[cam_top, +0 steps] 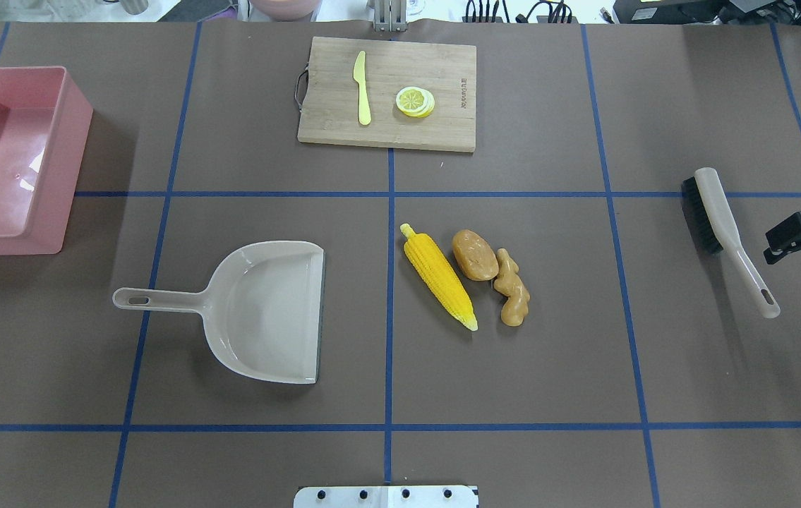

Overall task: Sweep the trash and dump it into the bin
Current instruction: 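Move the left gripper to the dustpan handle while the right gripper reaches the brush handle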

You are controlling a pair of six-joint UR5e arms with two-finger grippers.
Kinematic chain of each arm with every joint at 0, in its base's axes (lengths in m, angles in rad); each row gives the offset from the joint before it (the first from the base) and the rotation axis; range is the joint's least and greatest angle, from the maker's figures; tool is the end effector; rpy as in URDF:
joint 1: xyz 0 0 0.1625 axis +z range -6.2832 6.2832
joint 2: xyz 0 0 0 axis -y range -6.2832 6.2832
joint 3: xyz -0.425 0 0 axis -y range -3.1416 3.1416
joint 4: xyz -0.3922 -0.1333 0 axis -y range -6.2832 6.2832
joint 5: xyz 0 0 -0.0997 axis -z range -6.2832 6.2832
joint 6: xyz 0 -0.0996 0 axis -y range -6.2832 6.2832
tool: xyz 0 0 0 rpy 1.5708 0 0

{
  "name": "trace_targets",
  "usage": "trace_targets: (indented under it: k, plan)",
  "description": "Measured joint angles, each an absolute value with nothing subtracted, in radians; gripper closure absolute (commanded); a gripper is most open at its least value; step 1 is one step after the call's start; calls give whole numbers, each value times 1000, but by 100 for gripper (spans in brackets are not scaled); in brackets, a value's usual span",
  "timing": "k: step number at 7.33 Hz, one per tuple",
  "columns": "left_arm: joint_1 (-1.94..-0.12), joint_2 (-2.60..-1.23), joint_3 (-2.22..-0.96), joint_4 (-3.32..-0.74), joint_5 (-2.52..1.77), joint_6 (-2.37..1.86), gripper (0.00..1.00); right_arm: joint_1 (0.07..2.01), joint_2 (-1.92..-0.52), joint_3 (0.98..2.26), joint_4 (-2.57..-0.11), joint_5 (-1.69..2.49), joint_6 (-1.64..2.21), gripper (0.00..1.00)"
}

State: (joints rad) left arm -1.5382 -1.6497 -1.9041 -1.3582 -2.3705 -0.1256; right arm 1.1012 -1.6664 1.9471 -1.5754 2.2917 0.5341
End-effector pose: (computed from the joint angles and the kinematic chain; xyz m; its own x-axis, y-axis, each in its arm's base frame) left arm -0.0454 -0.5061 0.4773 0.6905 0.0408 -0.7222 0.0550 0.9926 0.1087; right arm -0.1446 -0.4342 0.5217 0.7282 0.0061 0.6854 0.0752 0.9932 -0.0887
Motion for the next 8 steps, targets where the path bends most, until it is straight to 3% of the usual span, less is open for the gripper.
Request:
trace_targets:
  k: [4,8]
  plan:
    - [-1310,-1798,-1967,-1341,-2360,-5,0,1025,-1804,1930,-1283,2258,671,0]
    - [-1015,-1894,-2057,-1244,-2205,-21,0,992,-1748,1884,-1273,2254,680,0]
